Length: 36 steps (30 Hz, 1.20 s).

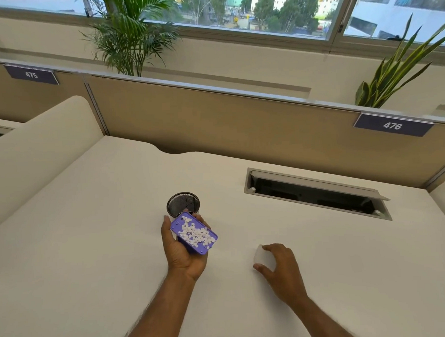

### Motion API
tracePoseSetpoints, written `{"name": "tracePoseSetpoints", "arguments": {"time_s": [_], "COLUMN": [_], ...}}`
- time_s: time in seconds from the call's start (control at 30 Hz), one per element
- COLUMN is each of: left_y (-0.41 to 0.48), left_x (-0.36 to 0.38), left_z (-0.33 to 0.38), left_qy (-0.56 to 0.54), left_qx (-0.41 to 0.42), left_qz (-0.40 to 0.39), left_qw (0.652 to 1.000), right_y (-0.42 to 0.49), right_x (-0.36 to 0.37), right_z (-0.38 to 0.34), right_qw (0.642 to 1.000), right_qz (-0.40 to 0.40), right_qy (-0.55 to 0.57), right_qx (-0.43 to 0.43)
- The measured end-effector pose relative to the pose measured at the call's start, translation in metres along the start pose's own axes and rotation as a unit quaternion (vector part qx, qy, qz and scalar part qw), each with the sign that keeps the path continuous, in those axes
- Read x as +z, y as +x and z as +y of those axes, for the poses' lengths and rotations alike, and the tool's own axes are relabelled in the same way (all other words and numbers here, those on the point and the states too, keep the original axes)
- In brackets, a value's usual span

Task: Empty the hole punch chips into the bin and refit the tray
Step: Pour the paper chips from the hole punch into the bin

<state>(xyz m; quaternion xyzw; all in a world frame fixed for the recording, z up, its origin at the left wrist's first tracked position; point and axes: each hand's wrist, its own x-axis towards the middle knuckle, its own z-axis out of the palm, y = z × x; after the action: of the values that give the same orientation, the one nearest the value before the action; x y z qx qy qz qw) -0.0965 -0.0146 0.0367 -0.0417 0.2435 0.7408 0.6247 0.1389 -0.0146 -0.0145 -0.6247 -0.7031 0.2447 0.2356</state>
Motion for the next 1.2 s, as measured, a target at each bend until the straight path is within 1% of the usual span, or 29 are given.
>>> {"name": "tracePoseSetpoints", "arguments": {"time_s": [0.07, 0.2, 0.3, 0.37, 0.43, 0.53, 0.6, 0.67, 0.73, 0.8, 0.87, 0.93, 1.07, 1.13, 1.2], "left_y": [0.007, 0.018, 0.027, 0.032, 0.037, 0.043, 0.047, 0.051, 0.055, 0.061, 0.066, 0.071, 0.085, 0.093, 0.1], "left_x": [0.004, 0.013, 0.018, 0.02, 0.021, 0.022, 0.023, 0.026, 0.027, 0.028, 0.029, 0.031, 0.034, 0.034, 0.034], "left_z": [0.013, 0.03, 0.043, 0.05, 0.054, 0.059, 0.061, 0.064, 0.066, 0.068, 0.071, 0.075, 0.087, 0.092, 0.095], "left_qy": [0.002, 0.015, 0.008, 0.0, -0.007, -0.005, 0.001, 0.008, 0.014, 0.021, 0.035, 0.053, 0.101, 0.124, 0.142], "left_qx": [0.017, 0.039, 0.05, 0.054, 0.057, 0.057, 0.058, 0.061, 0.063, 0.065, 0.068, 0.07, 0.078, 0.08, 0.081], "left_qz": [-0.003, -0.007, -0.012, -0.017, -0.017, -0.015, -0.013, -0.012, -0.01, -0.01, -0.013, -0.016, -0.015, -0.012, -0.01], "left_qw": [1.0, 0.999, 0.999, 0.998, 0.998, 0.998, 0.998, 0.998, 0.998, 0.998, 0.997, 0.996, 0.992, 0.989, 0.986], "right_y": [0.011, 0.022, 0.028, 0.03, 0.031, 0.035, 0.043, 0.055, 0.069, 0.085, 0.098, 0.11, 0.131, 0.141, 0.149], "right_x": [0.003, 0.003, 0.006, 0.005, 0.002, -0.007, -0.017, -0.029, -0.038, -0.044, -0.045, -0.04, -0.017, -0.002, 0.015], "right_z": [0.002, 0.009, 0.012, 0.013, 0.012, 0.008, 0.004, -0.004, -0.017, -0.036, -0.063, -0.095, -0.162, -0.187, -0.204], "right_qw": [1.0, 0.999, 0.997, 0.997, 1.0, 0.993, 0.984, 0.974, 0.965, 0.962, 0.967, 0.971, 0.962, 0.955, 0.951], "right_qz": [0.0, -0.018, -0.047, -0.052, -0.009, 0.115, 0.169, 0.201, 0.216, 0.219, 0.196, 0.15, 0.053, -0.018, -0.08], "right_qy": [-0.02, -0.04, -0.064, -0.063, -0.023, 0.026, 0.056, 0.102, 0.149, 0.165, 0.157, 0.143, 0.123, 0.107, 0.063], "right_qx": [-0.015, -0.001, -0.011, -0.013, -0.009, -0.005, 0.007, 0.02, 0.024, 0.0, -0.053, -0.122, -0.239, -0.277, -0.293]}}
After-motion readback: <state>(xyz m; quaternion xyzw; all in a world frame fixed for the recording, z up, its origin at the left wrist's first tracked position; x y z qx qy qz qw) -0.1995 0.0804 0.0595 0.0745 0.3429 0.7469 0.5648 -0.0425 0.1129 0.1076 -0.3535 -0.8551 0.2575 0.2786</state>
